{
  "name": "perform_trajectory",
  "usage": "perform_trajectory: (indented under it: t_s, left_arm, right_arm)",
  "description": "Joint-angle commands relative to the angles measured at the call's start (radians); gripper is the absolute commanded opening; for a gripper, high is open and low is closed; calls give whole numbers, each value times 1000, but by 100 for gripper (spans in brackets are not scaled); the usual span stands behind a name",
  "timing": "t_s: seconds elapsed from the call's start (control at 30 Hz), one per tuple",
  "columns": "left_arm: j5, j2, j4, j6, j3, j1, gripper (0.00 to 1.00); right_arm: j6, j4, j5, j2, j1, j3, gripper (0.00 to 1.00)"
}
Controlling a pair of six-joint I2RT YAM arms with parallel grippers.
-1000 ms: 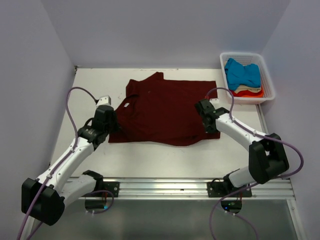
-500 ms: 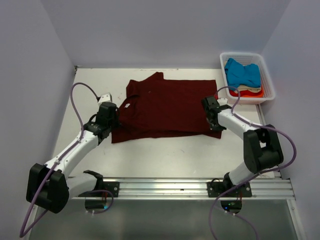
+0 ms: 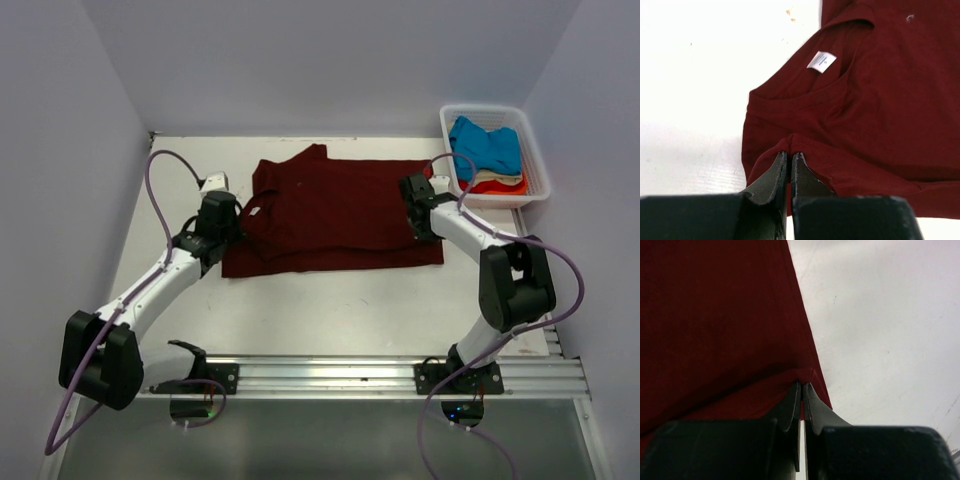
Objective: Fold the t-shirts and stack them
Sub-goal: Fold the flattened tshirt in 1/3 of the way
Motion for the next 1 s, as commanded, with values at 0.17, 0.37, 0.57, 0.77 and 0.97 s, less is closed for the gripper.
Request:
perform_trajectory:
  t_s: [0.17,0.37,0.57,0.77,0.97]
  left_arm:
    - [-26,69,87,46,84,9,0]
    - [-17,103,95,46,84,15,0]
    - [-17,123,100,44,84,21,0]
    - [-21,155,115,43,99,24,0]
    - [-24,192,122,50,127,24,0]
  right_arm:
    - [-16,-1,26,68,-8,104,0]
    - [-2,-21,48,82,-14,101,0]
    - [18,-23,72,75,-32,81,0]
    - [21,-14,79,98,-48,86,0]
    - [14,-5,76,127,-58,115,0]
